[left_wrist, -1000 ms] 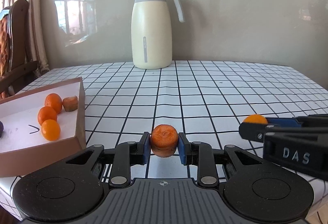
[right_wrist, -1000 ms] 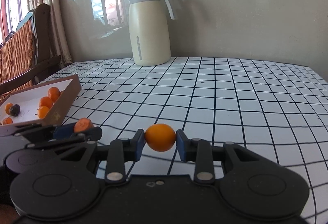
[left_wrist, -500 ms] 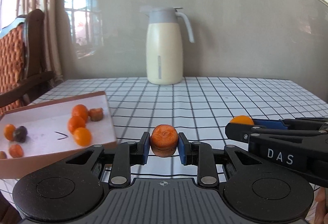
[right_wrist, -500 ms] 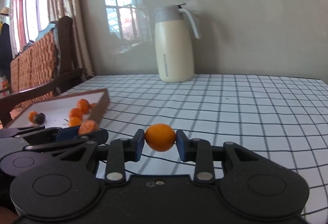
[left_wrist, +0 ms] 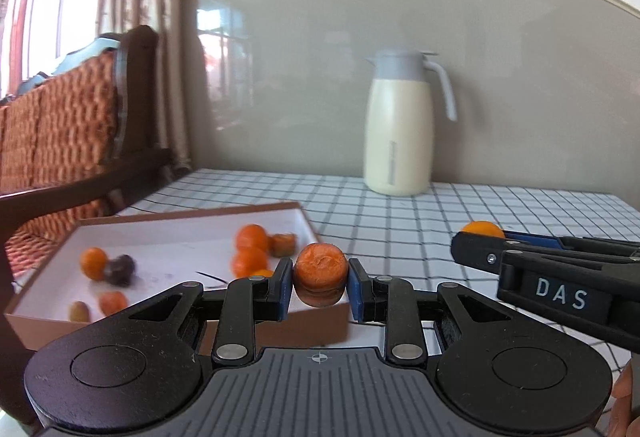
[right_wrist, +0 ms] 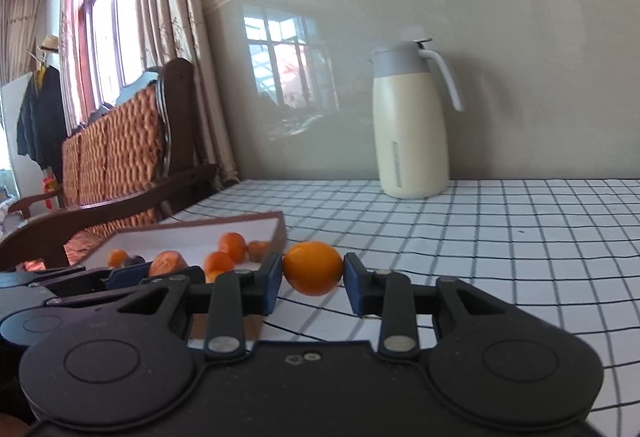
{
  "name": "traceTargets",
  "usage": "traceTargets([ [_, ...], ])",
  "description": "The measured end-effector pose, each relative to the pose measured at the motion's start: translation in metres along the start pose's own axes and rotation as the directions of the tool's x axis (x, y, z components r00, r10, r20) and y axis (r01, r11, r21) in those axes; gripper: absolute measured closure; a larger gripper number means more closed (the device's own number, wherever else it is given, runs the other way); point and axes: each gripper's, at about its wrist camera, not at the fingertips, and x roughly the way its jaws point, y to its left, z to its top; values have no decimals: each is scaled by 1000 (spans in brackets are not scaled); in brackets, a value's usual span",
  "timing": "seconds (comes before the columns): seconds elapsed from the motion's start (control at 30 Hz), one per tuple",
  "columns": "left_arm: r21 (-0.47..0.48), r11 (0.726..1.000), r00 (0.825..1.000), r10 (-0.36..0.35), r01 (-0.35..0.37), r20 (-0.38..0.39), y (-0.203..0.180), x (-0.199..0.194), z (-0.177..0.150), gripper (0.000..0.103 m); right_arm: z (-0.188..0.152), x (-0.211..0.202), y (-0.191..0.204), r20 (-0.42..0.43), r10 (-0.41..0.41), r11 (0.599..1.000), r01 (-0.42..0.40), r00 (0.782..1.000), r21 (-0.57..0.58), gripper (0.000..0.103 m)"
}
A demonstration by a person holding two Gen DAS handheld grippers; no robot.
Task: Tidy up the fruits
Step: 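Lift the carrot piece and orange and carry both over the white box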
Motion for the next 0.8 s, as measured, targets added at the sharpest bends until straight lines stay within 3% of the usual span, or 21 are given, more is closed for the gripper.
traceTargets([
  [0.27, -66, 991, 993, 115, -113, 25, 50, 3, 13, 74, 10, 24, 30, 22, 65, 998, -65, 998, -20, 78],
  [0.5, -115, 969, 975, 223, -219, 22, 96, 14, 20, 74, 15, 50, 57, 16, 109, 993, -108, 994, -42, 78],
  [0.8, -158, 938, 951, 309, -307, -14, 140, 37, 20, 74, 22, 80, 81, 25, 135, 989, -133, 991, -70, 78],
])
